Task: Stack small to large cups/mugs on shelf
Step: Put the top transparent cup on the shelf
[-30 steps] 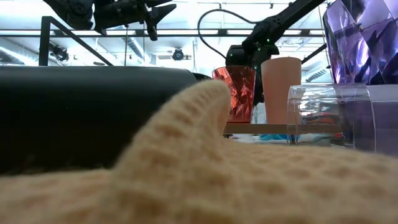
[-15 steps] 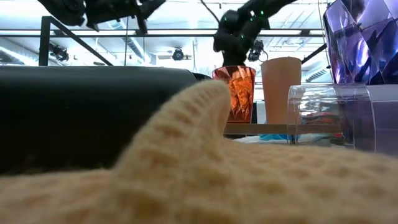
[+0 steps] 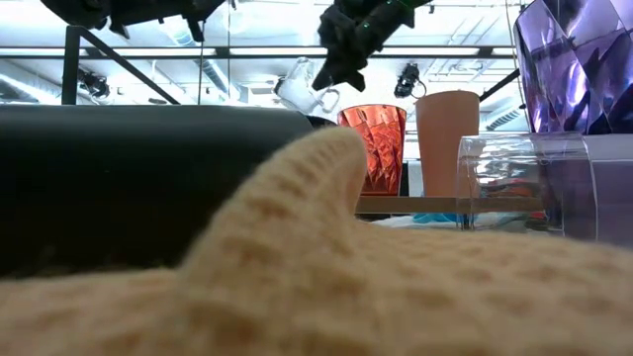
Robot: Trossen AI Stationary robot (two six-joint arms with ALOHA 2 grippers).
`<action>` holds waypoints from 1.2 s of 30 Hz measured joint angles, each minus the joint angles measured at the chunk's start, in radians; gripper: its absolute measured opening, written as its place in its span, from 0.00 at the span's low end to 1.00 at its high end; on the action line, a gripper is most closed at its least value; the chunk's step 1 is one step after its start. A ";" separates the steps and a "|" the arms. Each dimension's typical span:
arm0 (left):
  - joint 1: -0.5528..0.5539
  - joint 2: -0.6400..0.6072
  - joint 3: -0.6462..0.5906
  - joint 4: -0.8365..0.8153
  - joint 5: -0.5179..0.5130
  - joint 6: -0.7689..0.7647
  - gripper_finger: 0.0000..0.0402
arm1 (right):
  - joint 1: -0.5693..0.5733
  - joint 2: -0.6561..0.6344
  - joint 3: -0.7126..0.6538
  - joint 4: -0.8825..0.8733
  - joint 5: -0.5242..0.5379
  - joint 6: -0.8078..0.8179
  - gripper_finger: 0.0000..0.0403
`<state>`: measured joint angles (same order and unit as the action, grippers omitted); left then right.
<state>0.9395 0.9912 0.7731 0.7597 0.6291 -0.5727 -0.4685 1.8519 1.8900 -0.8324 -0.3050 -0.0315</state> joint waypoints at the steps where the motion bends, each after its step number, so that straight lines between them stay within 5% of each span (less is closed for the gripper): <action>1: 0.001 -0.001 0.000 -0.001 0.003 0.000 0.27 | 0.008 0.009 0.000 0.001 -0.008 0.007 0.00; 8: 0.001 -0.002 0.000 -0.003 0.020 -0.001 0.27 | 0.066 0.107 0.067 0.022 -0.058 0.032 0.00; 18: 0.002 -0.004 0.000 -0.003 0.039 -0.014 0.27 | 0.133 0.341 0.455 -0.217 -0.068 -0.076 0.00; 36: 0.002 -0.004 0.000 -0.016 0.063 -0.018 0.27 | 0.187 0.417 0.456 -0.128 -0.067 -0.099 0.00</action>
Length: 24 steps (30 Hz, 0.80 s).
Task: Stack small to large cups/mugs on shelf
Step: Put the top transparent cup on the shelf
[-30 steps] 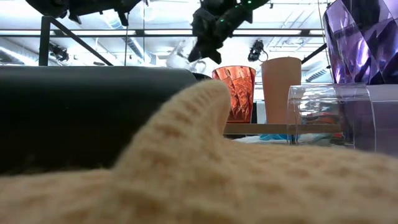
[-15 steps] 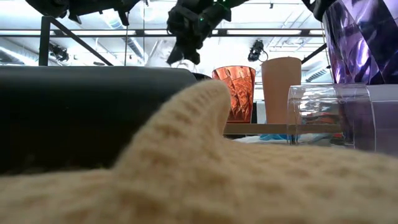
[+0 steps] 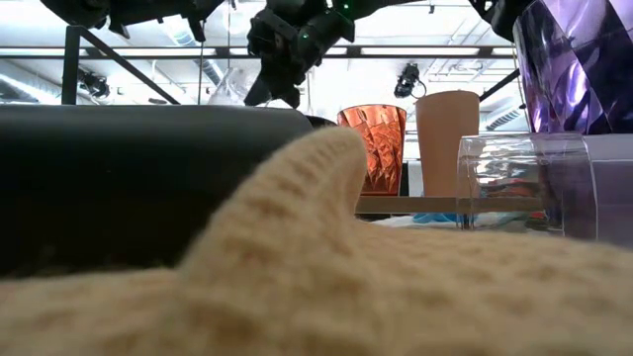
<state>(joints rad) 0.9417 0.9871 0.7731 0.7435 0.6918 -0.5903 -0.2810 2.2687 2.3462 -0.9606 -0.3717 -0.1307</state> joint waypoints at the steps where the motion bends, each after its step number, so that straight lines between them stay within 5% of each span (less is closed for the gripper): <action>1: 0.000 0.000 0.000 -0.001 0.000 0.000 0.27 | 0.005 0.005 0.000 0.011 0.000 -0.002 0.00; 24: 0.000 -0.001 0.000 -0.025 0.022 0.009 0.27 | 0.034 0.013 -0.095 0.104 0.023 -0.098 0.00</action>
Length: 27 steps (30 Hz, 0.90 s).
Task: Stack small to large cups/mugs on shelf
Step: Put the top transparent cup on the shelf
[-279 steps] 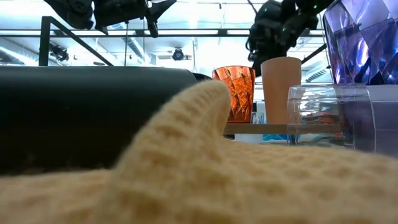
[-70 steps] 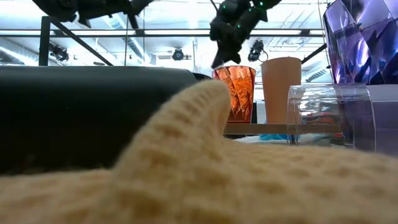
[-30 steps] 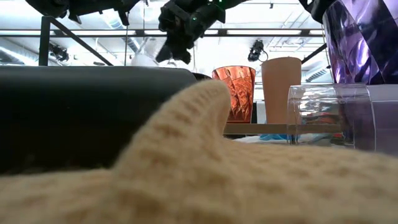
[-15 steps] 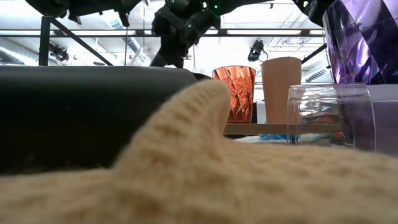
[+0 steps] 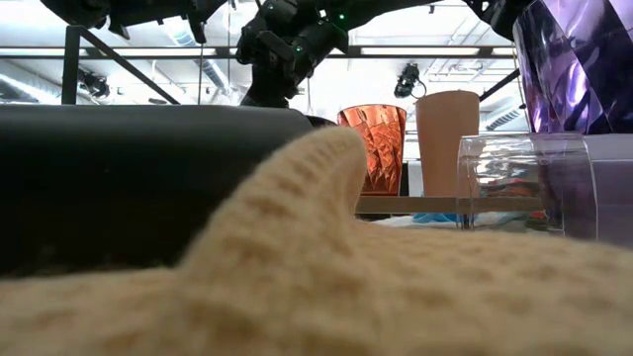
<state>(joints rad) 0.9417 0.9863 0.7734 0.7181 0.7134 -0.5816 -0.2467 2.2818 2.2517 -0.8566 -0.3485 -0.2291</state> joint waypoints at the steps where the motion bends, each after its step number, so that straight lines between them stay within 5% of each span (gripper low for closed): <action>1: 0.000 0.000 0.000 0.000 0.000 0.000 0.27 | 0.001 0.000 0.000 0.004 0.003 0.000 0.00; 27: 0.000 0.001 0.000 -0.017 0.044 -0.001 0.27 | 0.016 0.058 -0.034 -0.001 0.052 0.013 0.00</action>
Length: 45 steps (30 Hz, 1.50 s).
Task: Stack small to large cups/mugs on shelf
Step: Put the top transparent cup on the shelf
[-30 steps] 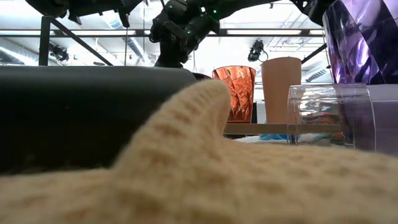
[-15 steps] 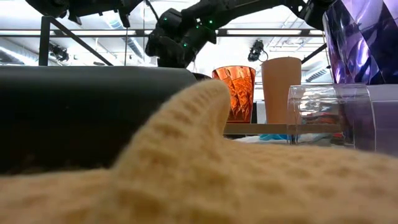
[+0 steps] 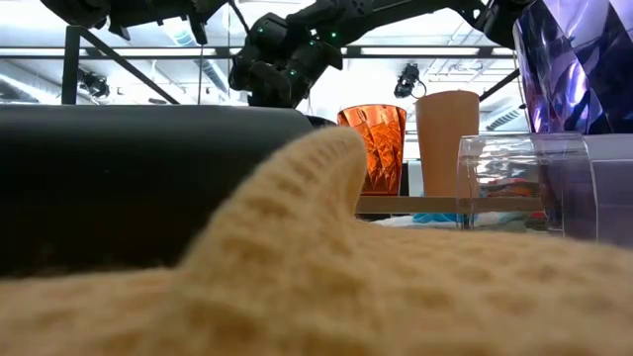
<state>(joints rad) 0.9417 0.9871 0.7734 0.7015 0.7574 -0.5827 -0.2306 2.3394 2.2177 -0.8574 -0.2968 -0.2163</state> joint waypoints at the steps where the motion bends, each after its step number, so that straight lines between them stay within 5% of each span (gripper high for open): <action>1: 0.000 0.000 0.000 -0.001 0.000 0.000 0.27 | 0.000 -0.001 0.000 -0.001 0.016 -0.005 0.00; 19: 0.000 0.000 0.000 -0.021 0.000 0.020 0.27 | 0.019 -0.005 0.003 -0.055 0.064 -0.027 0.00; 33: 0.000 0.000 0.000 -0.023 0.000 0.032 0.27 | 0.020 0.000 0.000 -0.062 0.060 -0.049 0.20; 45: 0.000 0.000 0.000 -0.049 0.000 0.053 0.27 | 0.020 -0.003 0.058 -0.063 0.057 -0.049 0.22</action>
<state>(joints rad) 0.9417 0.9871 0.7734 0.6527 0.7570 -0.5297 -0.2108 2.3367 2.2757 -0.9199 -0.2401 -0.2657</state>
